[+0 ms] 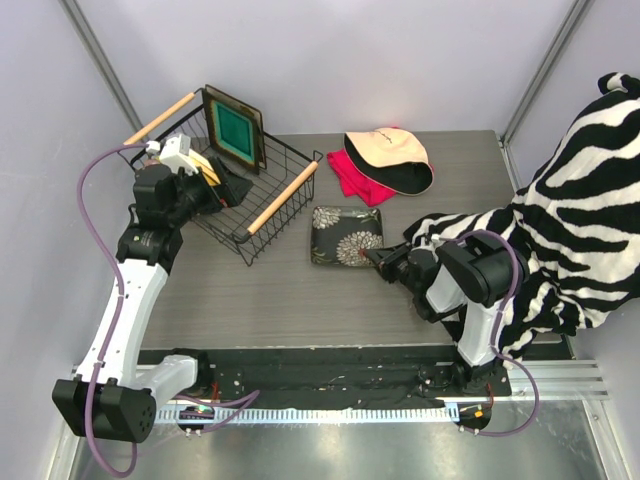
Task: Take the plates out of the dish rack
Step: Place the plate at the center of the board.
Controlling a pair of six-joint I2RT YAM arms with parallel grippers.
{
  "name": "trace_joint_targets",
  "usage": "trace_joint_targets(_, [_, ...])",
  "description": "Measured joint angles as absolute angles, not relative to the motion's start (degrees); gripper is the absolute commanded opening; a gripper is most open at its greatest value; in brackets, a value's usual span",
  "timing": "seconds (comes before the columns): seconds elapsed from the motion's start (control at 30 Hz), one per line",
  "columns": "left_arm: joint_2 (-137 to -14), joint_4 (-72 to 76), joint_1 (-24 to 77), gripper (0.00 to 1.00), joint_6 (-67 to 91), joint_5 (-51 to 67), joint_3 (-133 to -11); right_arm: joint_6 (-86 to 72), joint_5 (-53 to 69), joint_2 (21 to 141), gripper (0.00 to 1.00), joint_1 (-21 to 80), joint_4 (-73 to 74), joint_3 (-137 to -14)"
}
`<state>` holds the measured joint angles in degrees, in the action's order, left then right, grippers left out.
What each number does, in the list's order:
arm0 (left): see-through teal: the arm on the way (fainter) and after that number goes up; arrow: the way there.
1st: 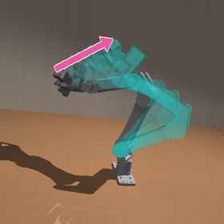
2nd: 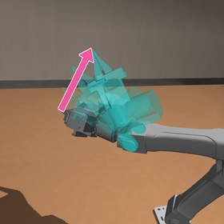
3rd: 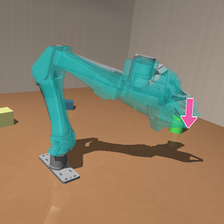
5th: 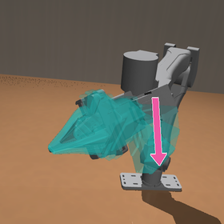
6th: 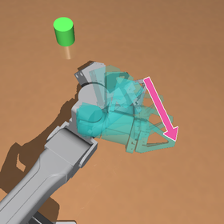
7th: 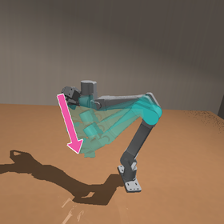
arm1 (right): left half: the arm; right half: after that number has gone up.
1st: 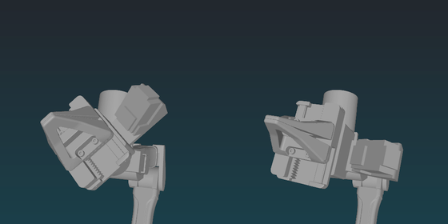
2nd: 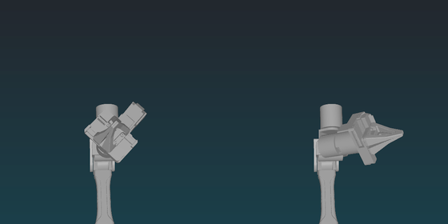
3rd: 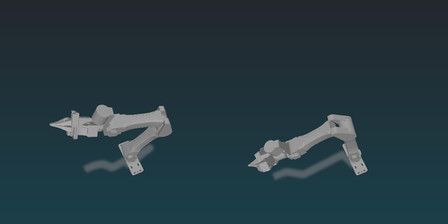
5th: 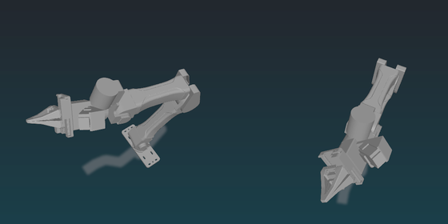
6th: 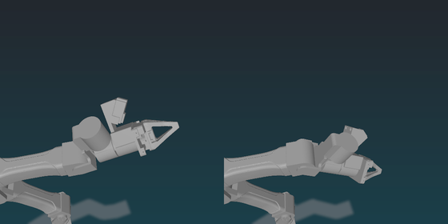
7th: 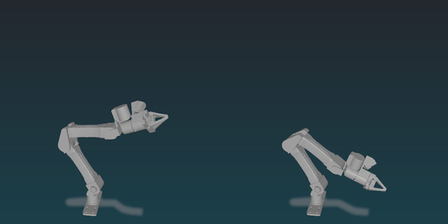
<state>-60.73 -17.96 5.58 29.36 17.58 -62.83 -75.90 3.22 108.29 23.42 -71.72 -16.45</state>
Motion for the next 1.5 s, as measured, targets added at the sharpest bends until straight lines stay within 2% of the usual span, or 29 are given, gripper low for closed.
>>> trace_joint_targets(0.23, [-60.86, -18.41, 5.54, 1.00, 28.49, 17.02, -62.83, -76.38, 1.89, 109.45, 0.01, 23.94, -72.40, -17.58])
trace_joint_targets(0.73, [-60.88, -18.79, 5.54, 1.00, 28.03, 16.49, -62.83, -75.16, 1.74, 106.19, 0.66, 23.99, -70.30, -19.09])
trace_joint_targets(1.07, [-60.71, -18.81, 5.54, 1.00, 28.01, 16.47, -62.83, -73.54, -1.91, 96.29, 0.70, 24.16, -59.96, -17.37])
trace_joint_targets(1.33, [-60.16, -18.83, 5.54, 1.00, 27.99, 16.27, -62.83, -68.73, -6.55, 85.41, 0.75, 24.16, -42.98, -17.91])
trace_joint_targets(1.5, [-59.94, -18.85, 5.52, 1.00, 27.86, 16.01, -62.81, -65.45, -7.66, 84.25, 0.76, 24.16, -34.00, -20.93])
